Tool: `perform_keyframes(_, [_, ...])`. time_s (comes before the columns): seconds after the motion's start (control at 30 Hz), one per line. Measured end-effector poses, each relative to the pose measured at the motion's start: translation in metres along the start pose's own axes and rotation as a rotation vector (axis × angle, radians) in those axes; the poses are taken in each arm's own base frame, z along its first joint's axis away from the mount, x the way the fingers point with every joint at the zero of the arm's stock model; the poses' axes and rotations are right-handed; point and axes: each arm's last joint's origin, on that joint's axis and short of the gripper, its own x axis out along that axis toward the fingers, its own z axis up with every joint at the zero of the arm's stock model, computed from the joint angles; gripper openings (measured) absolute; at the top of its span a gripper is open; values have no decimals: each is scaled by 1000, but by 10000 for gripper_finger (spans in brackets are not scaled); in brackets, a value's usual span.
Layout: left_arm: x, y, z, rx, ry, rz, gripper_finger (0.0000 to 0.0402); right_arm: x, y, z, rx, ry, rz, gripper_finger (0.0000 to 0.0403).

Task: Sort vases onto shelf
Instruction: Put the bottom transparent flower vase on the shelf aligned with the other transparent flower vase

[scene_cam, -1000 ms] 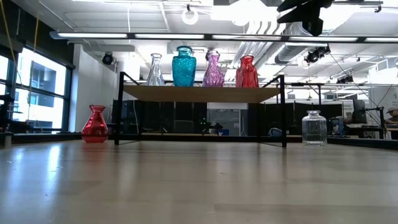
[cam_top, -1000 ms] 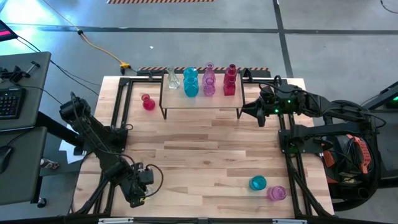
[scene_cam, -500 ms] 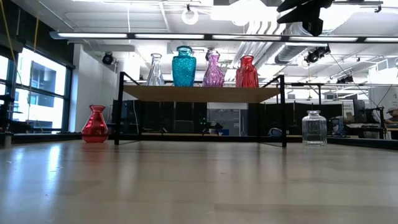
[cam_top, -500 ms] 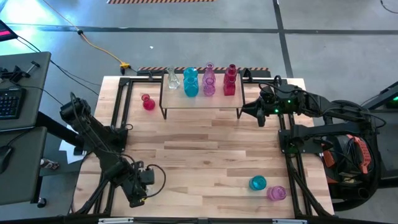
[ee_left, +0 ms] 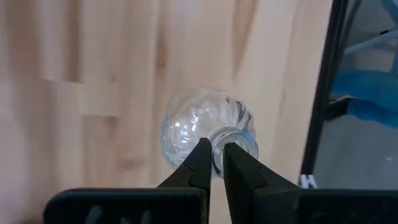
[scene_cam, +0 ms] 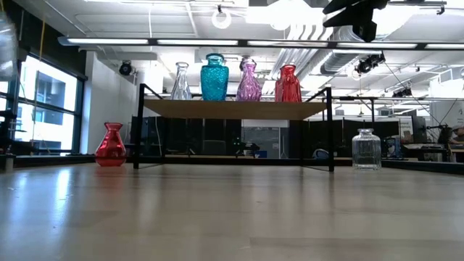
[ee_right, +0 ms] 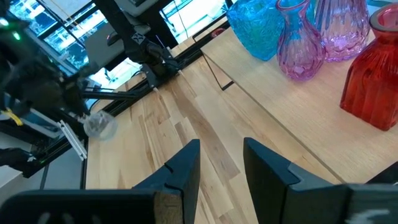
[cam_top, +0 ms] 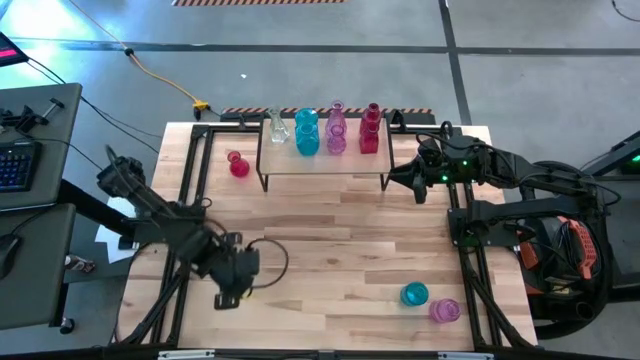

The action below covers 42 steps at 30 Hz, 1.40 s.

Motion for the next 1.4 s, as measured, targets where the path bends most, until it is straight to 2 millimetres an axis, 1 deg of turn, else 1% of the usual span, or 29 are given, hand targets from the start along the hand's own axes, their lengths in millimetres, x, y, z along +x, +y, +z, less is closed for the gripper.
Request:
perform_keyframes(0.27, [-46, 40, 33, 53, -56, 89, 10, 0, 0, 0, 0, 1, 3, 103])
perform_keyframes(0.43, [-63, 71, 50, 45, -94, 136, 10, 0, 0, 0, 0, 1, 3, 103])
perform_keyframes(0.6, [-76, 105, 59, 18, -122, 166, 10, 0, 0, 0, 2, 1, 3, 103])
perform_keyframes(0.87, [-84, 162, 68, -56, -130, 203, 15, 0, 0, 0, 0, 0, 2, 103])
perform_keyframes(1.0, [-85, 188, 72, -74, -135, 200, 15, 0, 0, 0, 4, 1, 2, 103])
perform_keyframes(1.2, [-86, 221, 74, -71, -134, 224, 16, 0, 0, 0, 4, -1, 0, 103])
perform_keyframes(1.33, [-84, 238, 76, -46, -124, 227, 16, 0, 0, 0, 1, -1, -1, 103])
perform_keyframes(1.4, [-83, 244, 77, -30, -125, 225, 16, 0, 0, 0, 1, 0, -1, 103])
